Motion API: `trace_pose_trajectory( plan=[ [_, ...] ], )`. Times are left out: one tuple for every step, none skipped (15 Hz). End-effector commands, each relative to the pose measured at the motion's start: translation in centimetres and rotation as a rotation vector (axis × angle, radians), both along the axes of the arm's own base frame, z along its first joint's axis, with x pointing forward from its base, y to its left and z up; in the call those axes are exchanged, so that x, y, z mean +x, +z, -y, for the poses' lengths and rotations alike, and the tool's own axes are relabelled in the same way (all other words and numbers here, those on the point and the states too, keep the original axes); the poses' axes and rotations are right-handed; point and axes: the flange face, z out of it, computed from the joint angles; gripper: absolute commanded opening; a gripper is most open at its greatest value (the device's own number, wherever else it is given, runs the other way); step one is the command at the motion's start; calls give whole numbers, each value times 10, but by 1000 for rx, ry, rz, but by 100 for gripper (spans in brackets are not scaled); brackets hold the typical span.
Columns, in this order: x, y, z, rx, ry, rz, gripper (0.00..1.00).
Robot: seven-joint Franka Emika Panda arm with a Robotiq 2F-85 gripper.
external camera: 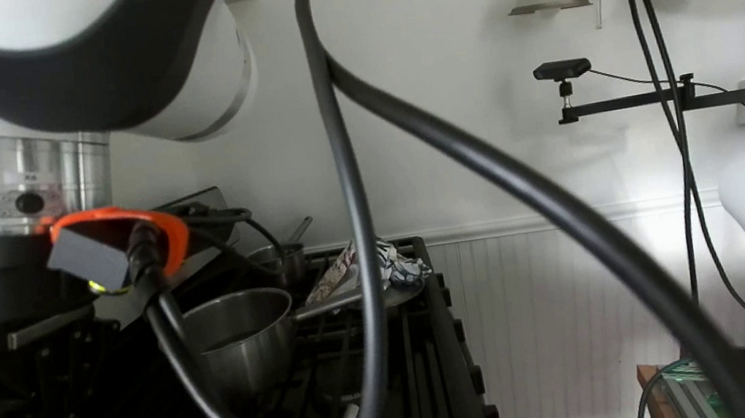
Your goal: Pour the water out of the blue cup into the larger pot then whisk it
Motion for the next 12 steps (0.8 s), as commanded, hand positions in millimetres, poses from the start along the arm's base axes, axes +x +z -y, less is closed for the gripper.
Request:
trace_pose_trajectory(
  plan=[
    [1, -15, -19, 14, 51, 4, 1],
    [0, -21, -23, 9, 63, -1, 1],
    [-2, -27, -26, 10, 77, -9, 1],
    [-3, -32, -29, 7, 86, -16, 1],
    [-5, -36, -31, 3, 96, -20, 1],
    [-6, -41, -32, -7, 103, -21, 1],
    [-6, -45, -32, -7, 112, -21, 1],
    [-6, -48, -33, -9, 119, -20, 1],
    [-6, -52, -33, -12, 119, -22, 1],
    [-6, -54, -33, -12, 126, -22, 2],
    [-6, -55, -33, -17, 125, -22, 29],
    [-6, -56, -32, -16, 125, -21, 30]
  ],
)
